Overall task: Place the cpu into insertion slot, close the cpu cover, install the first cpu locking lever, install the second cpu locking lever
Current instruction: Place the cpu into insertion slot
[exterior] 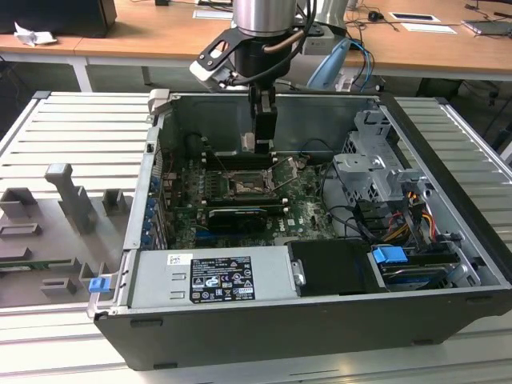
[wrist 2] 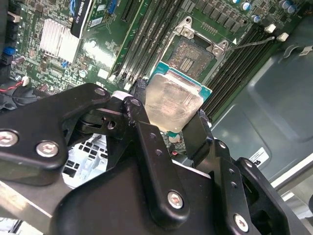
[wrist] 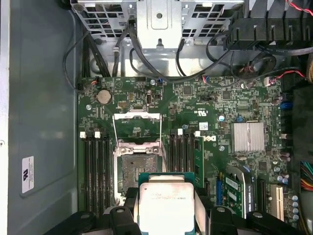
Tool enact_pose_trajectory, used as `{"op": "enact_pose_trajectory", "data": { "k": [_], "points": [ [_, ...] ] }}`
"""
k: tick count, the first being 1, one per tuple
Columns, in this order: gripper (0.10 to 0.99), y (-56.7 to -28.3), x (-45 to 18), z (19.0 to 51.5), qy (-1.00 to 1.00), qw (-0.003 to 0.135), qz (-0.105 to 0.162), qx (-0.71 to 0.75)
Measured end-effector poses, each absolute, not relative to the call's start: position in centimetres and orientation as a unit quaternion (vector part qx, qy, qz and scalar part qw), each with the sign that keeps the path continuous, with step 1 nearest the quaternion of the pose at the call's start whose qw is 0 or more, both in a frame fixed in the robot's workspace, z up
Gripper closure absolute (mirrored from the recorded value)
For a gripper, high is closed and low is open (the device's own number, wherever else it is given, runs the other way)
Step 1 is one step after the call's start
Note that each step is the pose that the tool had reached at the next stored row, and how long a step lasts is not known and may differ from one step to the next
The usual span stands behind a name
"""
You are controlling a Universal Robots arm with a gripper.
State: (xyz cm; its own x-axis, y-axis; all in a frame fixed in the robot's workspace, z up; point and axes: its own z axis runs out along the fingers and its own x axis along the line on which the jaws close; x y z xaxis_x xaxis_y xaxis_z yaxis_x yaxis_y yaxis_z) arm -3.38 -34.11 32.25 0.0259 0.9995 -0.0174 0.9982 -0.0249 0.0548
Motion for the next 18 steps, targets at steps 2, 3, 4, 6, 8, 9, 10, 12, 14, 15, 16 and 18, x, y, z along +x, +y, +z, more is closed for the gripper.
{"op": "enact_pose_trajectory", "data": {
  "k": [2,3,4,6,8,9,10,12,14,15,16,18],
  "points": [
    [0.545,-34.1,-3.4,32.2,0.696,0.026,0.013,0.717],
    [0.545,-34.1,-3.4,32.2,0.695,0.026,0.013,0.718],
    [0.545,-34.1,-3.4,32.2,0.694,0.026,0.013,0.719],
    [0.545,-34.1,-3.4,31.8,0.694,0.026,0.013,0.719],
    [0.545,-34.0,-3.4,31.4,0.714,0.025,0.014,0.700],
    [0.545,-34.0,-3.4,31.2,0.722,0.025,0.014,0.691],
    [0.545,-34.0,-3.4,30.9,0.728,0.025,0.014,0.685],
    [0.545,-34.0,-3.4,30.5,0.730,0.025,0.014,0.683],
    [0.545,-34.0,-3.4,30.0,0.731,0.025,0.014,0.682],
    [0.545,-34.0,-3.4,29.9,0.731,0.025,0.014,0.682],
    [0.545,-34.0,-3.4,29.8,0.731,0.025,0.014,0.682],
    [0.545,-34.0,-3.4,29.6,0.731,0.025,0.014,0.682]
  ]
}}
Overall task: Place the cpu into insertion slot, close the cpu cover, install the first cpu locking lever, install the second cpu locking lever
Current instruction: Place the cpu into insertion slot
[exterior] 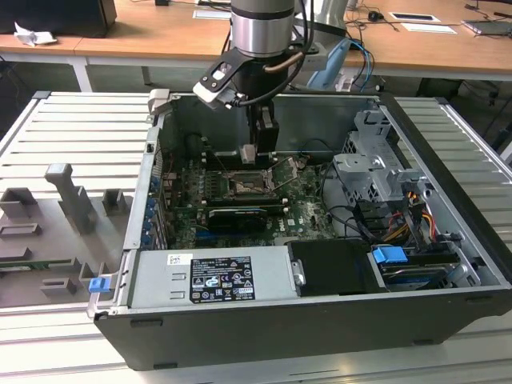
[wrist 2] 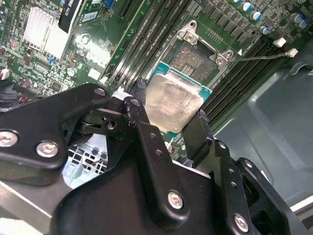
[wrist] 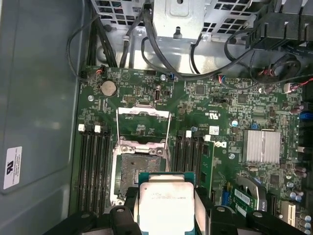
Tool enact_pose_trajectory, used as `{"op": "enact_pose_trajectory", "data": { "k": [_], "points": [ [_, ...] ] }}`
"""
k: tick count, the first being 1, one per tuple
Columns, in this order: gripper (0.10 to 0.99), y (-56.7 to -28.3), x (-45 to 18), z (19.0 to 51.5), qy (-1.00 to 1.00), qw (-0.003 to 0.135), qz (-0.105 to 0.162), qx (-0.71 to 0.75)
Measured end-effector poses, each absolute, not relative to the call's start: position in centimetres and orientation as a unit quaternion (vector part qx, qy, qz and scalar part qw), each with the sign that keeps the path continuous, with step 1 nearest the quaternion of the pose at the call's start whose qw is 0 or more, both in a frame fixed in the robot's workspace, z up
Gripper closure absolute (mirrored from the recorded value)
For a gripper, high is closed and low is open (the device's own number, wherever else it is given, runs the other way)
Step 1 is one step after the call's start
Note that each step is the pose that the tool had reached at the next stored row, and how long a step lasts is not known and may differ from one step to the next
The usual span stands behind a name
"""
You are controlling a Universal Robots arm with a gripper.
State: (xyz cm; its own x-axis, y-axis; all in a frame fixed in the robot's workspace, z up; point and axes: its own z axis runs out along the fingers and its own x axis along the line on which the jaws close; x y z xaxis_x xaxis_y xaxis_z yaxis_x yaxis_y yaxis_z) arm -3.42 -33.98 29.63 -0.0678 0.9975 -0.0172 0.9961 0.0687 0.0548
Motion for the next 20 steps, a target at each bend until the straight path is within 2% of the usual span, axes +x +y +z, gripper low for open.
{"op": "enact_pose_trajectory", "data": {
  "k": [11,20],
  "points": [
    [0.545,-34.0,-3.4,29.0,0.732,0.025,0.014,0.681],
    [0.545,-33.9,-3.5,26.9,0.703,0.025,0.013,0.710]
  ]
}}
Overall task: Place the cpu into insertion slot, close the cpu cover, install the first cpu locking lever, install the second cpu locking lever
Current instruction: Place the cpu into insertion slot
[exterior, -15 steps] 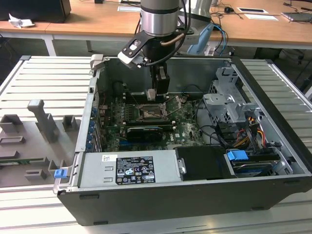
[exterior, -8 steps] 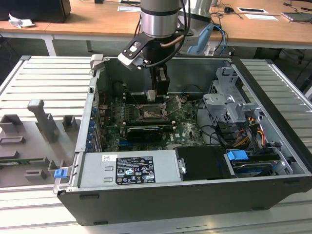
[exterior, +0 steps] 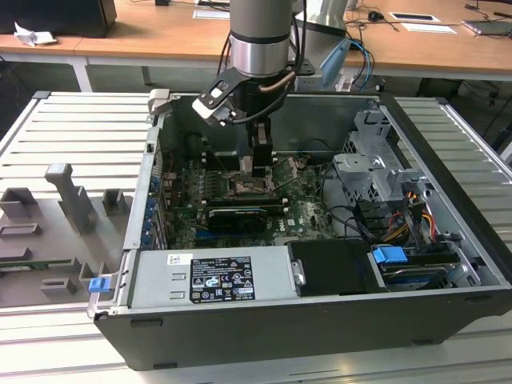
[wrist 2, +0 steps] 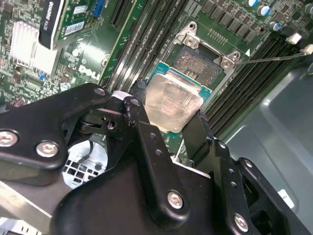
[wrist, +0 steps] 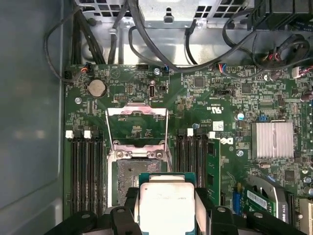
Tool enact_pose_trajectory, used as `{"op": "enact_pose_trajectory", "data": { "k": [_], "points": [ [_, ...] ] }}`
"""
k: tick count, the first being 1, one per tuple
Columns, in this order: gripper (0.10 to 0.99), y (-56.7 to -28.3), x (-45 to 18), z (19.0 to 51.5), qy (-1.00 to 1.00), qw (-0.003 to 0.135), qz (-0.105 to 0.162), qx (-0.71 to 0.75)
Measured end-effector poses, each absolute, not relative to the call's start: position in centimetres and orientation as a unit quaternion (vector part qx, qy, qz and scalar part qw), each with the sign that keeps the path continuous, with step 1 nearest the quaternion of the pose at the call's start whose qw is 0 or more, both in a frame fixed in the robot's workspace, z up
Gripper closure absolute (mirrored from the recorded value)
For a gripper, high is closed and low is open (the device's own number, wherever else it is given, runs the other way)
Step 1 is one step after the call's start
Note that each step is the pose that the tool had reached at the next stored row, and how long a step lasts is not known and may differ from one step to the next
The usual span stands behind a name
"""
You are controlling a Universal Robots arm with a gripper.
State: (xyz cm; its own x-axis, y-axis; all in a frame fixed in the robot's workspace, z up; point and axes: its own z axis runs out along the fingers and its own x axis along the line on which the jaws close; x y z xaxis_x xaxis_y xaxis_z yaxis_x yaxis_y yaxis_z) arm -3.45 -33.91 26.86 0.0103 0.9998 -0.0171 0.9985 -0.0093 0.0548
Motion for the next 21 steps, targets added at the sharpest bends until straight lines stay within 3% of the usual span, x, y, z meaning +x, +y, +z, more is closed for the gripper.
{"op": "enact_pose_trajectory", "data": {
  "k": [21],
  "points": [
    [0.545,-33.0,-3.4,24.9,0.699,0.026,0.013,0.715]
  ]
}}
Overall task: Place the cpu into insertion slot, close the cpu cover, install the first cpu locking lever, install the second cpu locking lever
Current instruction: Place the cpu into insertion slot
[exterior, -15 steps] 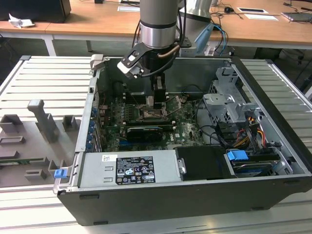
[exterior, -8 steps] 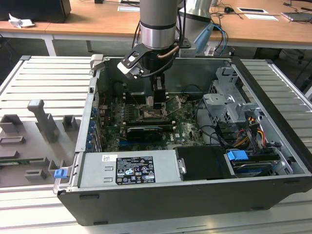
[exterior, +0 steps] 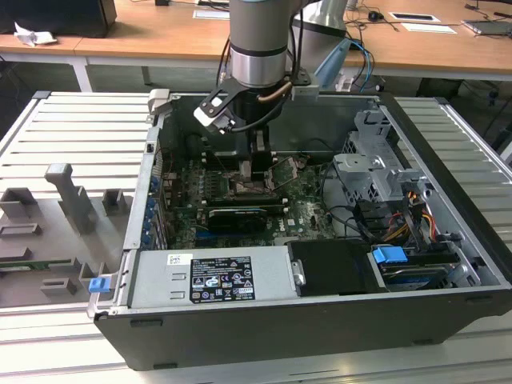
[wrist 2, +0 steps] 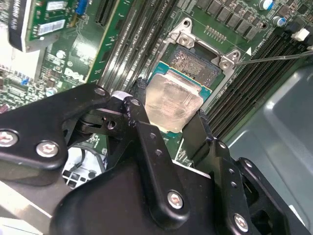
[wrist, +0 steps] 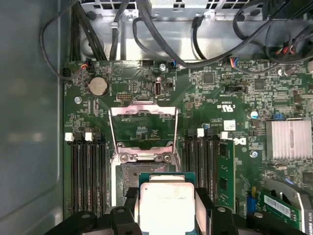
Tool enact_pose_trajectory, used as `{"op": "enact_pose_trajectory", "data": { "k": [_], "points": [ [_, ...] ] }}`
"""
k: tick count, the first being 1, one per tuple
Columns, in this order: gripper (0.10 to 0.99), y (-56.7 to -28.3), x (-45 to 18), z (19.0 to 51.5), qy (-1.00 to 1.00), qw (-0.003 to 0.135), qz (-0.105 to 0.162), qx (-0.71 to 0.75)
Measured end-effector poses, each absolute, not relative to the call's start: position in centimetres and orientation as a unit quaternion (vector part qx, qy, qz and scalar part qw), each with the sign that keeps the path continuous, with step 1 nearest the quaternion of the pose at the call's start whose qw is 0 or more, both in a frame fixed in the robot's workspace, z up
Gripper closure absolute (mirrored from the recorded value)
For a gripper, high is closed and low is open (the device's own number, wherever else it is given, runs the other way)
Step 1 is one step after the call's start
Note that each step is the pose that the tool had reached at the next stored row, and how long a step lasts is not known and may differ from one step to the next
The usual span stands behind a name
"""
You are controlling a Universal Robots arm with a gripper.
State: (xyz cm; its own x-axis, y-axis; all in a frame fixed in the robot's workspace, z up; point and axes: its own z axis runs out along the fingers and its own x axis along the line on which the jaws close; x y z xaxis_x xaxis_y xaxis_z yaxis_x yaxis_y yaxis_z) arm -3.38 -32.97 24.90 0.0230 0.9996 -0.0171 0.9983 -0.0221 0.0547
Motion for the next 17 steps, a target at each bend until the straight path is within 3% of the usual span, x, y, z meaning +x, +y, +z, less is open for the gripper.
{"op": "enact_pose_trajectory", "data": {
  "k": [17],
  "points": [
    [0.545,-32.1,-3.8,22.8,0.720,0.025,0.014,0.693]
  ]
}}
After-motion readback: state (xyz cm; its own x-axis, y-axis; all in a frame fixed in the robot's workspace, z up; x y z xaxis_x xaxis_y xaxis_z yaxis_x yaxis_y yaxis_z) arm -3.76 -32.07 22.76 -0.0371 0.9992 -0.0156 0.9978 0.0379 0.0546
